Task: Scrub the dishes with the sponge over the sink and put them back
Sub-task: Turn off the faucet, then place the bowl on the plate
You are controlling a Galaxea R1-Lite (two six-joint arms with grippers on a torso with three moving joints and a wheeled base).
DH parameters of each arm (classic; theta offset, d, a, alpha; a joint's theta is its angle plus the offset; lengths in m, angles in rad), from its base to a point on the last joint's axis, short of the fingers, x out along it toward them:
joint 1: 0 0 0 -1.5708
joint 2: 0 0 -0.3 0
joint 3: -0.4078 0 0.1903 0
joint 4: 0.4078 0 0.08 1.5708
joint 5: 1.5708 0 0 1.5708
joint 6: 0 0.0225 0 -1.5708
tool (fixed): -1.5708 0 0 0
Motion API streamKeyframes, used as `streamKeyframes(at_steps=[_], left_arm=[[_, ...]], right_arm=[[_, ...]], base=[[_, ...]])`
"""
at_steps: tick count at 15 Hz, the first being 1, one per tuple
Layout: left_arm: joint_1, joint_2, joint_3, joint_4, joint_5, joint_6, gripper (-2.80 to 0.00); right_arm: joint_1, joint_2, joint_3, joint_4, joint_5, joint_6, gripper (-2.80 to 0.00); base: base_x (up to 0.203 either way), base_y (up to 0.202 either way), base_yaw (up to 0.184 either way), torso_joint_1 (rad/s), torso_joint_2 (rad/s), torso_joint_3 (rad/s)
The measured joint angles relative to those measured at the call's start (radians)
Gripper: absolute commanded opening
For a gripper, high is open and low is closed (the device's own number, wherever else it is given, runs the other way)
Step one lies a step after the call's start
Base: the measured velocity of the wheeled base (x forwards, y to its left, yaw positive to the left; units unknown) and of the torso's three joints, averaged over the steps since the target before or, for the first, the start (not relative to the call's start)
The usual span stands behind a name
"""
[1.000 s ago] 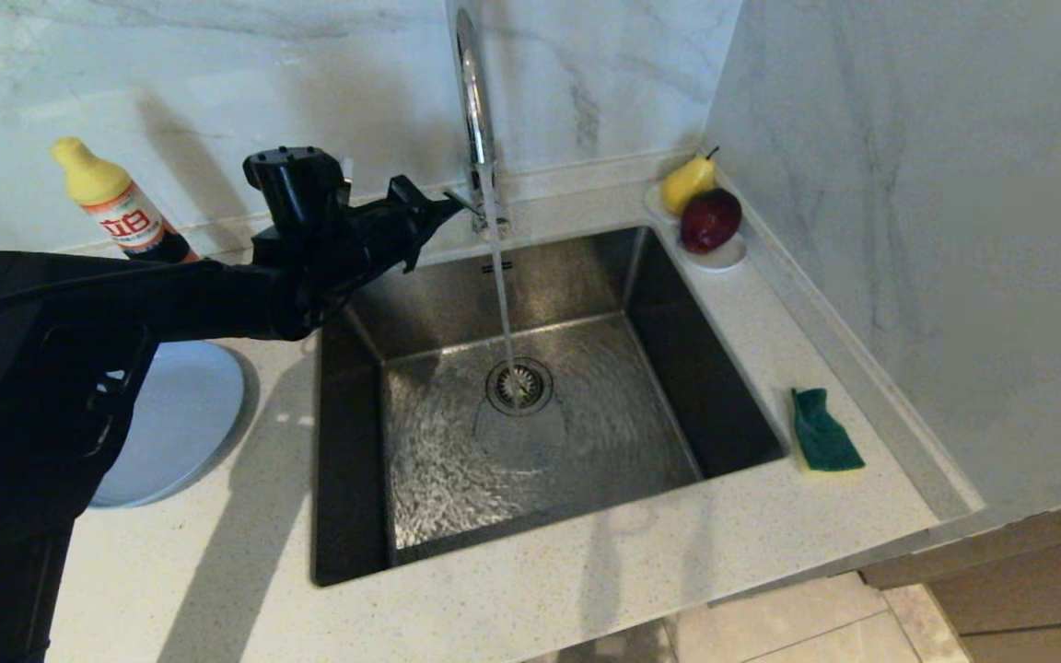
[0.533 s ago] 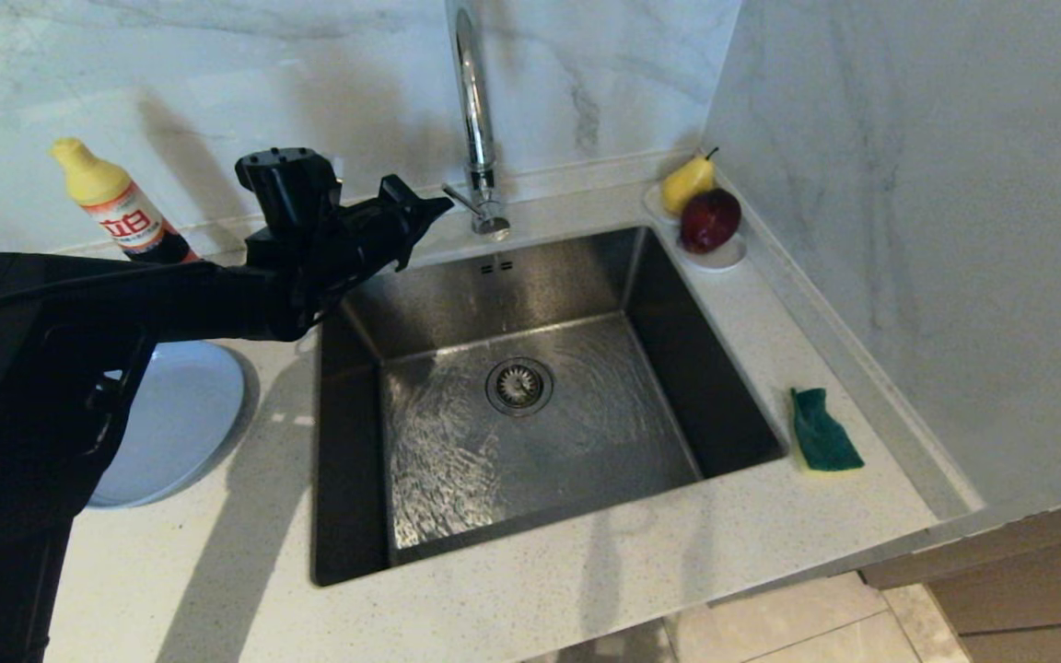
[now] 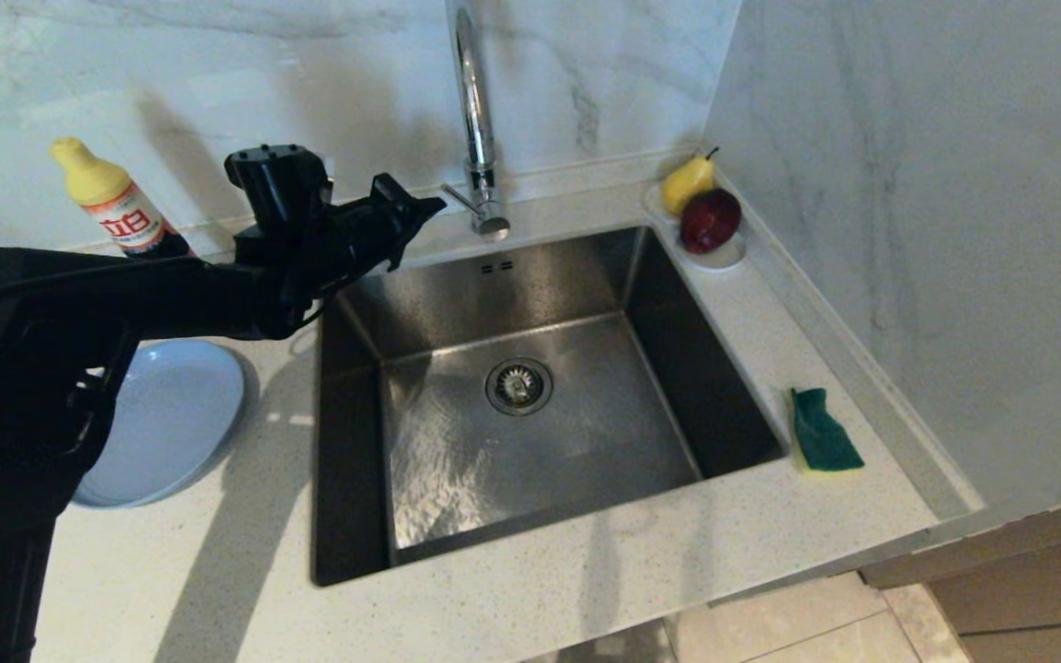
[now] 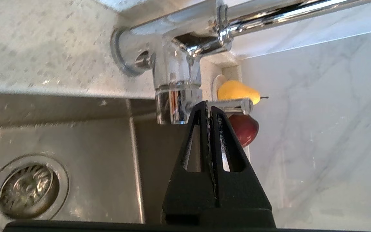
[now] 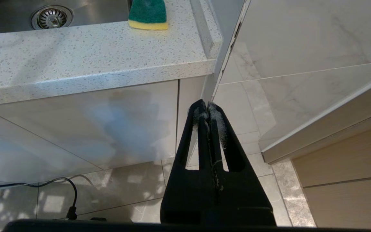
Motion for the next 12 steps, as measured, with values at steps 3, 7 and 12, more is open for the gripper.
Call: streamKeyframes(at_steps=[3,7,12], left_arm=[[0.000,-0.106,0.154,-0.001,-0.006,0.042,-2.80],[0.003,-0.340,0.399,0.023,-0.003,0.231,-2.80],[0.019,-0.716,0.727,0.181,0.157,0.554,-2.80]], right_arm=[[0.000,0.000,0.000,0.000,0.000,0.000,-2.80],[0.000,0.000,0.000,0.000,0.000,0.001,-2.80],[0.000,0.000,0.000,0.000,0.000,0.000,-2.80]], base=[[0.000,0.000,0.000,0.000,0.00,0.000],[0.000,0.000,0.000,0.000,0.00,0.000],[0.000,0.000,0.000,0.000,0.00,0.000]])
